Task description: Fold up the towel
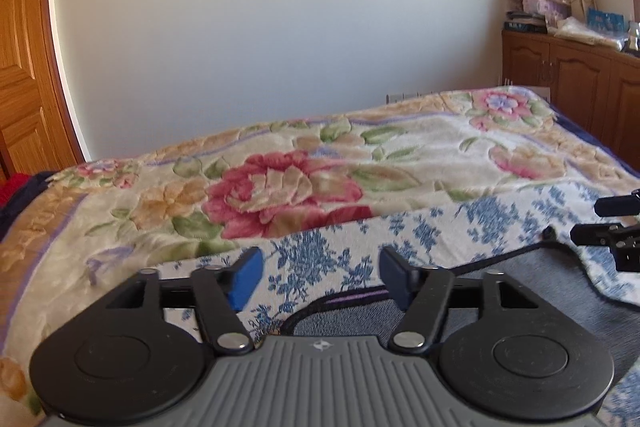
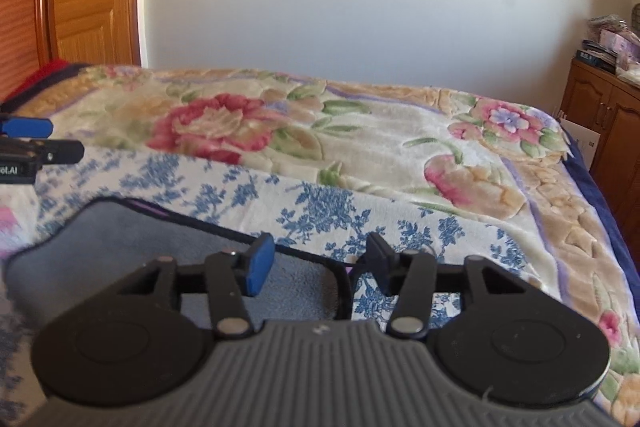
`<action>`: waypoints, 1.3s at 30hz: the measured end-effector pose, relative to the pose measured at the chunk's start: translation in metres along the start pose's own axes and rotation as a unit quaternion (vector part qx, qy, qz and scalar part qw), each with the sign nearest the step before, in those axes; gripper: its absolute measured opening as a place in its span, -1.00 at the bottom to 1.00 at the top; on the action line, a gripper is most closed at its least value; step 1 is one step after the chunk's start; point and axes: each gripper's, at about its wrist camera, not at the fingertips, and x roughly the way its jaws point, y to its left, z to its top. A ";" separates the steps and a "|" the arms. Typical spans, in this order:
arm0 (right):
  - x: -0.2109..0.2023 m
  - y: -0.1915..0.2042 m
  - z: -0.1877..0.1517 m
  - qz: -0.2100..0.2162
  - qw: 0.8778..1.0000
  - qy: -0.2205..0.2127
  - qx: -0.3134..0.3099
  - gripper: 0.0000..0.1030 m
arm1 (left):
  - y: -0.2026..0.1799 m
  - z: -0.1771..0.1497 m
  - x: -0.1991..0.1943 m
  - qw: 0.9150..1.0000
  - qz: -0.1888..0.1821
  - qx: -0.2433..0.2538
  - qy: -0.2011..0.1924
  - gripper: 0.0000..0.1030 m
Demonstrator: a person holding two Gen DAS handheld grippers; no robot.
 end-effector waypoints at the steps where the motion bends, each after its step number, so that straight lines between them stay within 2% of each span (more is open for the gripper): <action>1: -0.007 0.000 0.002 0.002 1.000 -0.003 0.004 0.02 | -0.001 0.004 -0.009 1.000 0.001 0.000 -0.005 0.48; 5: -0.035 0.007 0.010 0.008 1.000 -0.017 0.012 0.02 | -0.001 0.017 -0.044 1.000 0.004 0.003 -0.015 0.61; 13: -0.093 0.018 0.030 0.024 0.999 -0.042 0.018 0.02 | -0.004 0.044 -0.111 0.999 0.005 0.008 -0.036 0.67; 24: -0.151 0.029 0.031 0.025 0.998 -0.055 0.022 0.03 | -0.001 0.056 -0.188 0.998 0.011 0.007 -0.058 0.76; 29: -0.175 0.034 0.026 0.016 0.998 -0.056 0.020 0.22 | -0.002 0.054 -0.222 0.998 0.011 0.008 -0.063 0.84; 33: -0.194 0.038 0.023 0.013 0.998 -0.059 0.018 0.28 | -0.003 0.052 -0.251 0.997 0.009 0.012 -0.075 0.94; 37: -0.212 0.043 0.021 0.020 0.997 -0.068 0.020 0.69 | -0.006 0.049 -0.276 0.996 0.005 0.016 -0.086 1.00; 39: -0.220 0.045 0.020 0.022 0.997 -0.072 0.020 0.73 | -0.007 0.047 -0.287 0.996 0.000 0.015 -0.089 1.00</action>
